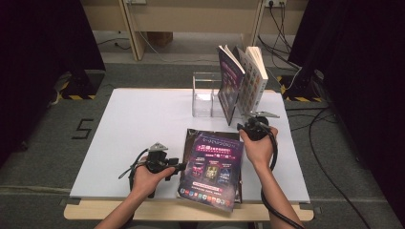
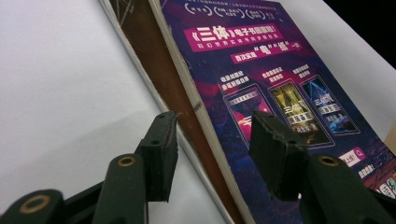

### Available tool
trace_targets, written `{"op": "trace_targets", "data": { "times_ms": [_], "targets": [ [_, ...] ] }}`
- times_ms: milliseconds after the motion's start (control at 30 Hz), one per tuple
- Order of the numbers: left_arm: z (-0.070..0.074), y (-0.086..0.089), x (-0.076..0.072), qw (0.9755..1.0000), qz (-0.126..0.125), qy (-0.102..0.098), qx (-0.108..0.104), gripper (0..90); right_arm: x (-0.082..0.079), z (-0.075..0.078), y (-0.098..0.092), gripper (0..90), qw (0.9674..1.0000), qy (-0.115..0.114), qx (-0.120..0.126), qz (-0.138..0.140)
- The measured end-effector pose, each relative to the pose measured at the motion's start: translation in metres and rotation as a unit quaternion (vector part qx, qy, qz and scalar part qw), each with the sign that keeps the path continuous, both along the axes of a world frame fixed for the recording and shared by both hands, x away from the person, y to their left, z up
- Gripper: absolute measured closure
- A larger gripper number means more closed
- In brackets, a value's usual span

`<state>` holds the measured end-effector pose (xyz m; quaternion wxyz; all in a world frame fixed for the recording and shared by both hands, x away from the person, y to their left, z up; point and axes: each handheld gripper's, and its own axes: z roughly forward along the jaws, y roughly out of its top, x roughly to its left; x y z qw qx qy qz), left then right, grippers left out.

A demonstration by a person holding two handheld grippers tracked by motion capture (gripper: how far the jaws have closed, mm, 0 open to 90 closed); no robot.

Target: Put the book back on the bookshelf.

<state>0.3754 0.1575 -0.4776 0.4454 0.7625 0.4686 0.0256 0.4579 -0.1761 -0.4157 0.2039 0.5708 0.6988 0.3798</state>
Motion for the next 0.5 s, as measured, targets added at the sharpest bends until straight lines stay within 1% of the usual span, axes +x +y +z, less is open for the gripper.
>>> {"op": "trace_targets", "data": {
  "times_ms": [67,200,300,433,467,500],
  "targets": [
    [-0.001,-0.002,0.001,1.0,-0.002,0.001,0.003,52.0,0.0,-0.004,-0.001,62.9,0.9999,0.014,0.004,-0.002],
    [-0.002,-0.006,0.004,1.0,-0.004,0.002,0.007,53.3,0.0,-0.013,-0.005,61.8,0.9995,0.032,0.004,-0.001],
    [-0.002,-0.008,0.004,0.9999,-0.004,0.004,0.009,53.9,0.001,-0.021,-0.007,61.0,0.9986,0.053,0.005,0.0],
    [-0.004,-0.008,0.005,0.9999,0.002,0.007,0.007,54.0,0.001,-0.032,-0.009,59.9,0.9965,0.083,0.01,-0.002],
    [-0.004,-0.009,0.005,0.9999,0.003,0.007,0.007,54.0,0.0,-0.035,-0.01,59.6,0.9958,0.09,0.014,-0.003],
    [-0.005,-0.008,0.005,0.9999,0.003,0.008,0.008,53.4,0.001,-0.038,-0.011,59.1,0.9956,0.093,0.015,0.002]
  ]
}}
